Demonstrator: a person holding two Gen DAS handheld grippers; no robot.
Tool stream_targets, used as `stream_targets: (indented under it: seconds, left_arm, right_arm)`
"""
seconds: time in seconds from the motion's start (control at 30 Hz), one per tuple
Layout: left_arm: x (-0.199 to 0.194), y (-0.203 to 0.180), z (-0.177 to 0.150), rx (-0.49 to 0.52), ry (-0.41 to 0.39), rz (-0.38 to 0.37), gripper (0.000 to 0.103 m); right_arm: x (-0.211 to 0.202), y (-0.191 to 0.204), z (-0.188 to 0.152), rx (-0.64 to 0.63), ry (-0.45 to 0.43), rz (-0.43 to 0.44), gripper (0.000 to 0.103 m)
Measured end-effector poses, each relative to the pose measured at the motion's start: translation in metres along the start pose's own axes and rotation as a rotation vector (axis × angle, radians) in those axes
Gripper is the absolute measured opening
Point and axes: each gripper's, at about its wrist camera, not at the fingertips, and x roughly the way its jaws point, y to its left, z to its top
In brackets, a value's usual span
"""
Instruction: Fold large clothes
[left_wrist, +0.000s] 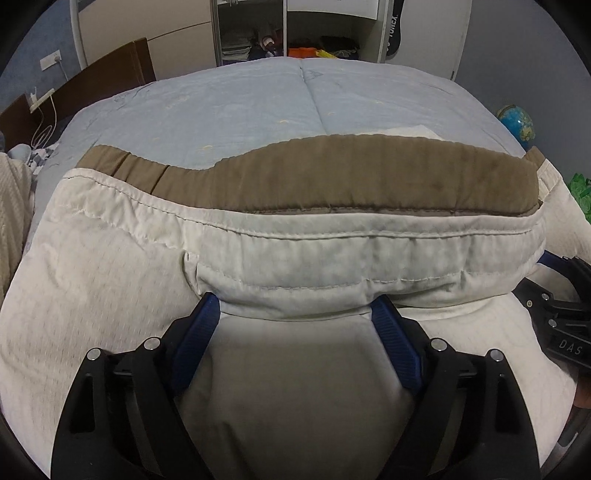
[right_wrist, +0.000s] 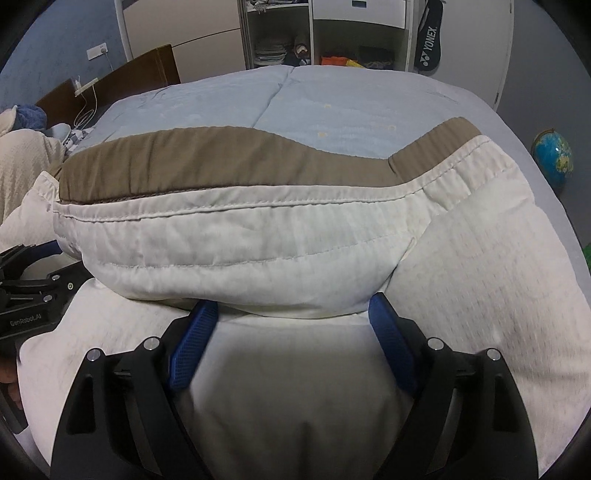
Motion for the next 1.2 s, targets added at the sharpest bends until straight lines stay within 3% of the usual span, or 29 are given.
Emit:
stream_targets:
  seconds: [0.2, 0.3, 0.43, 0.53, 0.63, 0.77, 0.97, 1.2]
  left_arm:
    - [0.002, 0.000, 0.010, 0.008, 0.026, -0.005, 0.081]
    - [-0.012, 0.009, 0.020, 0.012, 0.034, -0.077, 0.078]
    - [-0.043, 0.030, 0.033, 0.003, -0.051, -0.150, 0.077]
    - [-0.057, 0.042, 0.044, 0.026, -0.098, -0.083, 0.075]
    - [-0.048, 0.061, 0.048, -0.022, -0.053, -0.013, 0.071]
    - [-0.034, 0.099, 0.032, -0.055, 0.030, 0.064, 0.068]
    - [-0.052, 0.144, -0.010, -0.132, 0.026, 0.070, 0.070]
    - [-0.082, 0.157, -0.051, -0.169, 0.002, 0.062, 0.074]
  right_arm:
    - [-0.002, -0.002, 0.002, 0.010, 0.030, 0.016, 0.080]
    - [-0.013, -0.006, 0.010, 0.009, 0.037, 0.044, 0.079]
    - [-0.056, -0.012, 0.030, 0.013, -0.110, 0.104, 0.079]
    - [-0.063, -0.013, 0.050, 0.017, -0.127, 0.126, 0.079]
    - [-0.041, -0.016, 0.064, -0.003, -0.056, 0.040, 0.079]
    - [-0.032, -0.051, 0.065, 0.095, -0.017, -0.020, 0.079]
    - [-0.054, -0.118, 0.013, 0.114, 0.016, -0.162, 0.078]
    - [-0.100, -0.167, -0.059, 0.091, 0.002, -0.145, 0.078]
